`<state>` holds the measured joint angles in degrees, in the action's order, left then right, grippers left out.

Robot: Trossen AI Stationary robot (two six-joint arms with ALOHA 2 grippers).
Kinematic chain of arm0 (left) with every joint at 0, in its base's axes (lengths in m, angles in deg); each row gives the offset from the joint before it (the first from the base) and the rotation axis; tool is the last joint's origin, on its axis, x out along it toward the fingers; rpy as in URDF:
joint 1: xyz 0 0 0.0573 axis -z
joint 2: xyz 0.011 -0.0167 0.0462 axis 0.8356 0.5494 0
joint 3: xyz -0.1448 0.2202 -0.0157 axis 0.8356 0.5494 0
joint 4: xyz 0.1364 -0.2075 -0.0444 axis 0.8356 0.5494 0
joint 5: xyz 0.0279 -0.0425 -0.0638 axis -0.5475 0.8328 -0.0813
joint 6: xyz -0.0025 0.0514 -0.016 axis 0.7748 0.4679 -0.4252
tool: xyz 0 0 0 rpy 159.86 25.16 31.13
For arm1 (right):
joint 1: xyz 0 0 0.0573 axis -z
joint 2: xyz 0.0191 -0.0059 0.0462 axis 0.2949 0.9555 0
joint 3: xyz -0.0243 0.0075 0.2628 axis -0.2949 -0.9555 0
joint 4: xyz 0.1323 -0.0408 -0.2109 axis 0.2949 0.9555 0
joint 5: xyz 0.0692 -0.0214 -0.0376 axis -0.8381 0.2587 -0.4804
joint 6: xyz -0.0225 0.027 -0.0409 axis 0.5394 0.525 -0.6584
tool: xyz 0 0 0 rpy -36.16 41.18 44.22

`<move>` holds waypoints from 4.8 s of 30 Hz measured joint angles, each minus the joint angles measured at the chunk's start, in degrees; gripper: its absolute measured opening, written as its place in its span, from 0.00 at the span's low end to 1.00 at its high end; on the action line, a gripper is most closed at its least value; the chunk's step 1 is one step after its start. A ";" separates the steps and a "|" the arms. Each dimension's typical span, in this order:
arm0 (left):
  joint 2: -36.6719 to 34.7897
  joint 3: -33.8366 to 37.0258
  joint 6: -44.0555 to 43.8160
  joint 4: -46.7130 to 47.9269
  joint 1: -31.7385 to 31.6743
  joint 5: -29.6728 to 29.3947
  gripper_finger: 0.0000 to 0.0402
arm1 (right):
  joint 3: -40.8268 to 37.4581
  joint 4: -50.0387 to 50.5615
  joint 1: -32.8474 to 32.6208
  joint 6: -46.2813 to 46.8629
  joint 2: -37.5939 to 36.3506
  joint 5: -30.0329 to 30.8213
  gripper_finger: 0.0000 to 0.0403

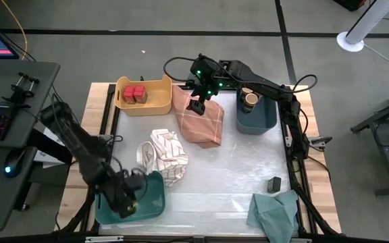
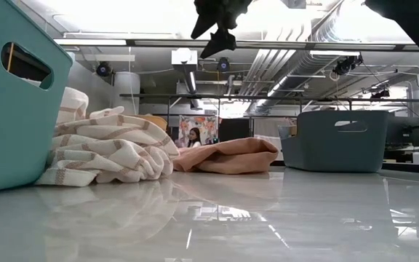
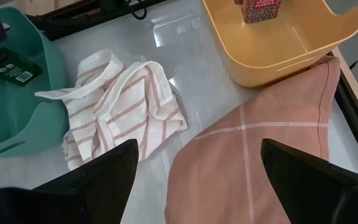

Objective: Sort spices by type
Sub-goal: Put the left black seasoning can into the green bin, then put the black seasoning can into the green bin

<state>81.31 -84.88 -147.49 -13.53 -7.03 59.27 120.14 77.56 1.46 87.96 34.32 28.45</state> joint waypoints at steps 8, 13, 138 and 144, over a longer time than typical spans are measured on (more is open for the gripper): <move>8.79 0.07 -1.93 1.15 4.15 5.15 0.00 | 0.00 -0.69 0.00 0.25 0.00 0.33 0.84; 9.48 0.07 -1.33 1.20 4.44 7.27 0.00 | 0.00 -2.02 0.44 1.53 0.00 0.70 0.84; -37.66 4.21 48.71 -20.77 -46.01 -12.01 0.00 | -94.48 -13.07 -52.03 121.56 -54.29 -3.89 0.84; -37.11 4.22 48.71 -20.75 -46.01 -12.02 0.00 | -98.33 -15.84 -52.04 121.55 -54.25 -5.20 0.84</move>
<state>44.20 -80.66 -98.78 -34.28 -53.04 47.25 21.81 61.73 -50.58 209.51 -19.93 23.25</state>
